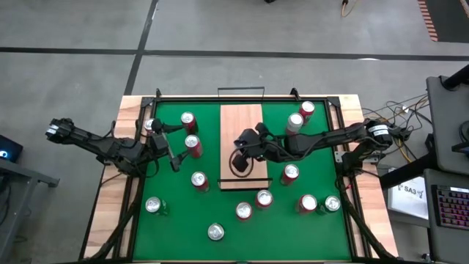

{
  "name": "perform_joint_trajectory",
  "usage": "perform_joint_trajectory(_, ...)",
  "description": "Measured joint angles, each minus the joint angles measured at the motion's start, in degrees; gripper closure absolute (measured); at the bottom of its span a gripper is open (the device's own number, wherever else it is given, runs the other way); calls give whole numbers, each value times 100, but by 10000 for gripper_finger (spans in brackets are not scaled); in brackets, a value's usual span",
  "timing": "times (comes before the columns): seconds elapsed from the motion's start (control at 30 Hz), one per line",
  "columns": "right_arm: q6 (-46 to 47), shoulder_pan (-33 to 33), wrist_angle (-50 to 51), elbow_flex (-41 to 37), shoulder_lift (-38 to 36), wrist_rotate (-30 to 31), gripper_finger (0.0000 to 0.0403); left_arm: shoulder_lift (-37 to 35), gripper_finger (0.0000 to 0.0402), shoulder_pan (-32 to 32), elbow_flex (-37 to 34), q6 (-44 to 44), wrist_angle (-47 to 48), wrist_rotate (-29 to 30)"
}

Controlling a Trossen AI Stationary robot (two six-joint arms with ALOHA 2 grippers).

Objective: Place canned beverage on shelf
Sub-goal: Put the white and pink soda can on the shelf

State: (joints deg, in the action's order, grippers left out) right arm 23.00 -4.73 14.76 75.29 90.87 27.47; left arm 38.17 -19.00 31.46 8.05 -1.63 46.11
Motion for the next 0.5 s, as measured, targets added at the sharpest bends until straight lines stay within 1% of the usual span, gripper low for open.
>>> perform_joint_trajectory(0.13, 147, -52, 270, 191, 0, -679, 394, 0, 25, -1, 0, 0, 12, 0)
perform_joint_trajectory(0.2, 360, -107, 614, 271, -2, -844, 394, 0, 25, -1, 0, 0, 23, 0)
perform_joint_trajectory(0.33, 996, -235, 1652, 407, -2, -858, 394, 2, 25, 0, 0, 0, 39, 0)
perform_joint_trajectory(0.43, 1437, -258, 2130, 415, -2, -760, 394, 4, 25, -1, 0, 0, 44, 0)
perform_joint_trajectory(0.5, 1642, -253, 2368, 405, -2, -574, 394, 4, 25, -1, 0, 0, 44, 0)
